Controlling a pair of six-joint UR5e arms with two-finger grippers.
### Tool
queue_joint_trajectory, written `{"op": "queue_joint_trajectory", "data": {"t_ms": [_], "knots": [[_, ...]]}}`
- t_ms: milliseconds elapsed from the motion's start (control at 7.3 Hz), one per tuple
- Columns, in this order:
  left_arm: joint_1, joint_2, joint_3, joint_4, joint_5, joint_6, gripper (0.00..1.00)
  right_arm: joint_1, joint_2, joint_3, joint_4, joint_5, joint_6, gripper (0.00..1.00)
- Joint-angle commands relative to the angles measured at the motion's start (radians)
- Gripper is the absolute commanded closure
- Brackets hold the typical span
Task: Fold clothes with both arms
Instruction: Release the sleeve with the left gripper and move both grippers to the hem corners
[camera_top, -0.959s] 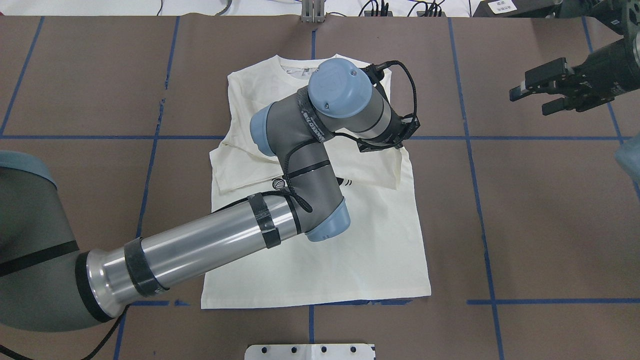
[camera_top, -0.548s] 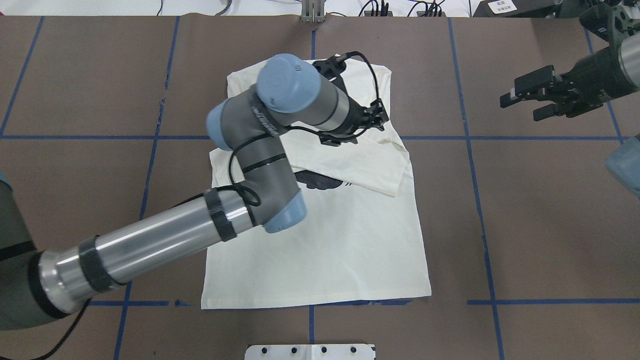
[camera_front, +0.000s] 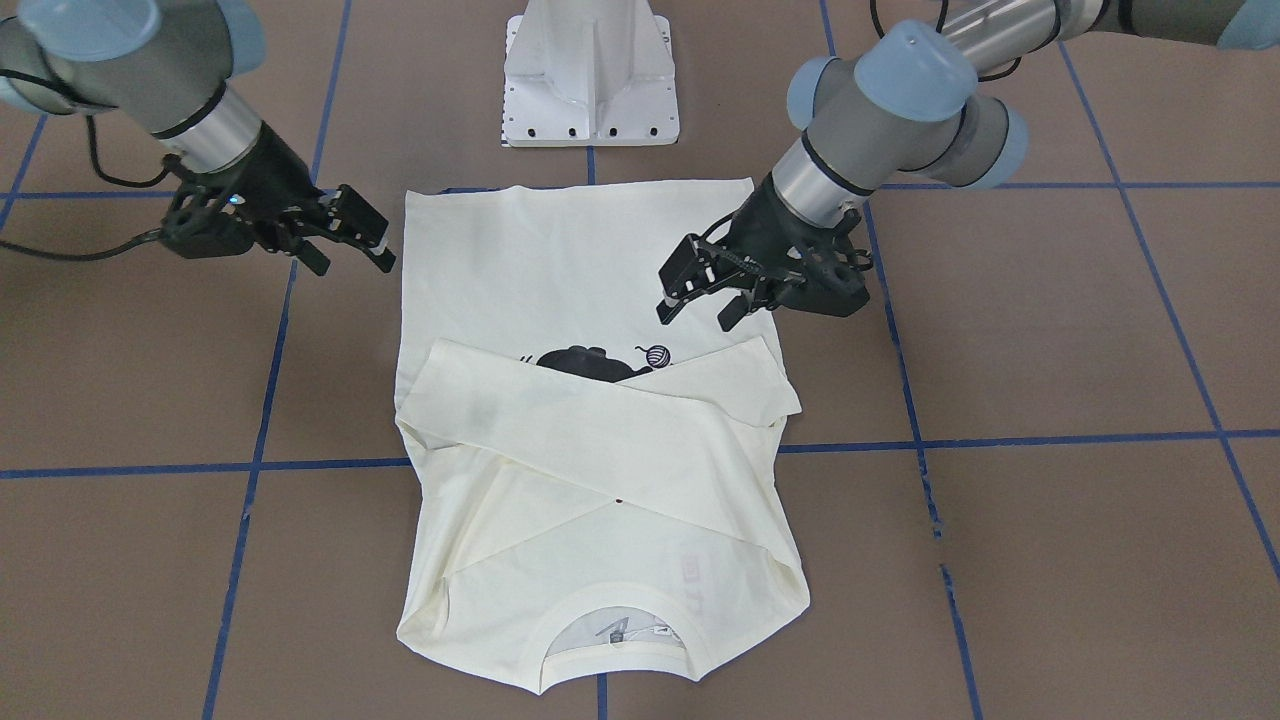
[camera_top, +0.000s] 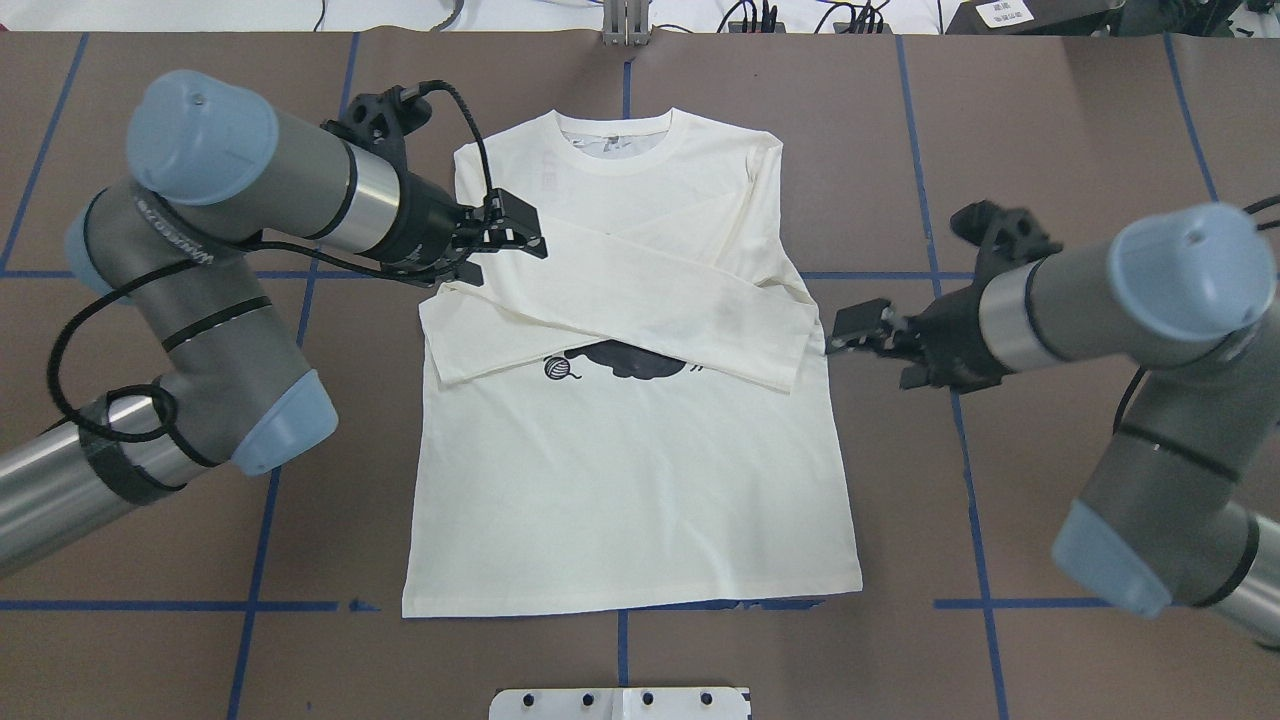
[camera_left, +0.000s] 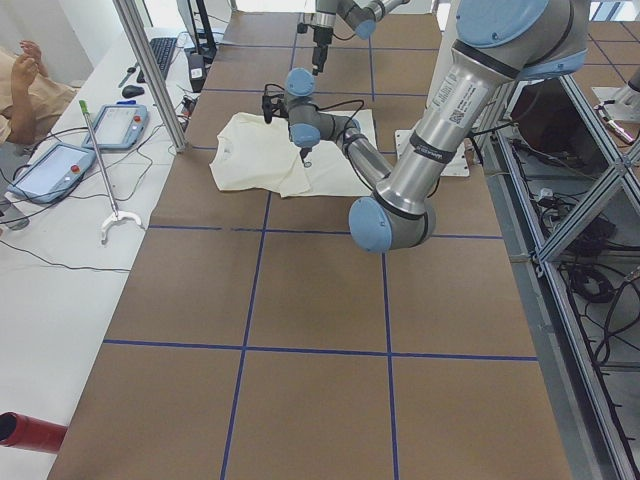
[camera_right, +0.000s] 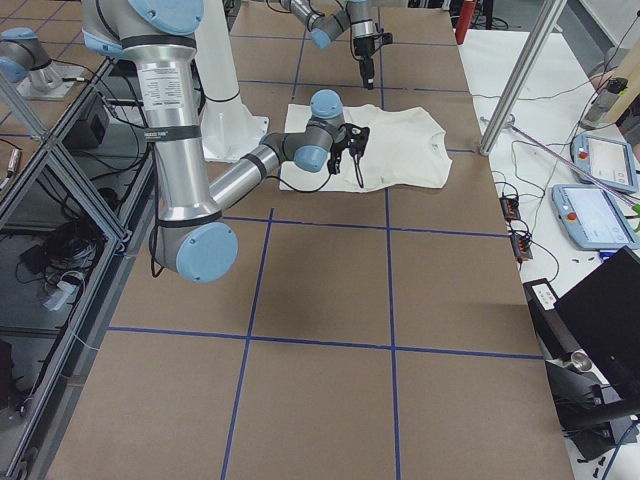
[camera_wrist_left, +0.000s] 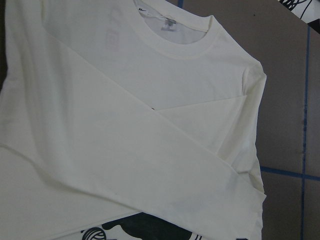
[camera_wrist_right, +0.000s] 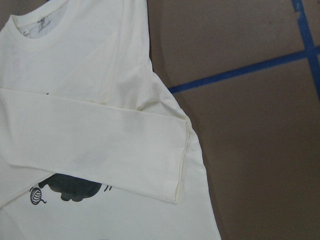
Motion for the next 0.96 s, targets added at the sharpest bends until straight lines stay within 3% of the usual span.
{"op": "queue_joint_trajectory", "data": {"t_ms": [0,274,548,822], "knots": [[-0.009,0.074,-0.062,0.023,-0.007,0.033,0.17,-0.330,0.001,0.092,-0.179,-0.372,0.181,0.03],[-0.009,0.093,-0.060,0.020,-0.001,0.032,0.16,-0.520,-0.003,0.093,-0.310,-0.591,0.365,0.10],[-0.009,0.091,-0.062,0.017,0.001,0.026,0.16,-0.565,-0.011,0.090,-0.391,-0.615,0.485,0.19],[-0.007,0.090,-0.060,0.017,0.001,0.022,0.15,-0.565,-0.051,0.092,-0.399,-0.627,0.487,0.27]]}}
